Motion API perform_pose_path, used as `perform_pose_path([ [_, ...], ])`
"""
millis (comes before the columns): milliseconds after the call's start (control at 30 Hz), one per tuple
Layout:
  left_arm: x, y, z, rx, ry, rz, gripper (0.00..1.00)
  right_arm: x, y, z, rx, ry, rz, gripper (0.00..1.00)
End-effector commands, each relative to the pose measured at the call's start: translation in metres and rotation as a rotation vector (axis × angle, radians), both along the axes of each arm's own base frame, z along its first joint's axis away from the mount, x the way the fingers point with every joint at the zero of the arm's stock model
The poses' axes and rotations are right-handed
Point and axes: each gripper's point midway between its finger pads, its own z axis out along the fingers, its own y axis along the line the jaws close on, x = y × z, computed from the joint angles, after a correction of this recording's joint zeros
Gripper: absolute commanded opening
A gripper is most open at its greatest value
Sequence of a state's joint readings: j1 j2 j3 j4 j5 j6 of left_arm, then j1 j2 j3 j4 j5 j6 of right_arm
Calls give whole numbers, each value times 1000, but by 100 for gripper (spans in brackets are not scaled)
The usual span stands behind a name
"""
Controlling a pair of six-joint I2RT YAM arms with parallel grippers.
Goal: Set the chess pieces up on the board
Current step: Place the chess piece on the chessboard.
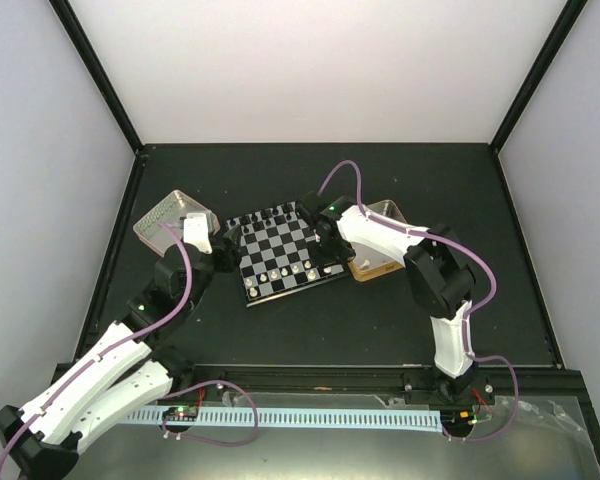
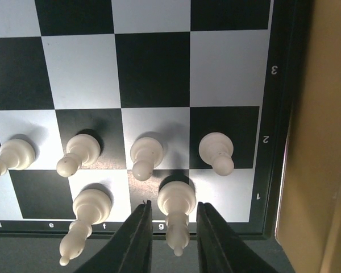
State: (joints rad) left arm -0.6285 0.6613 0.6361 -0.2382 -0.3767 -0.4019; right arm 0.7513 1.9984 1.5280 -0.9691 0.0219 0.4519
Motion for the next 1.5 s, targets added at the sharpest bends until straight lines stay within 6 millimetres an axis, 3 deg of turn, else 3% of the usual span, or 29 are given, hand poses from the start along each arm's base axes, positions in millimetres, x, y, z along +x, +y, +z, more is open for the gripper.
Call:
perform_pose_path([
  [0, 1, 1, 7, -15, -11, 5, 67, 4, 2, 7, -2, -24, 0, 22],
  [400, 1, 1, 6, -14, -9, 5, 67, 3, 3, 9, 4, -31, 4, 4],
  [1067, -1, 4, 9, -21, -18, 17, 67, -1, 19, 54, 73, -82, 23, 4],
  [1467, -2, 6, 10, -26, -24, 21, 67, -10, 33, 56, 69, -82, 55, 4],
])
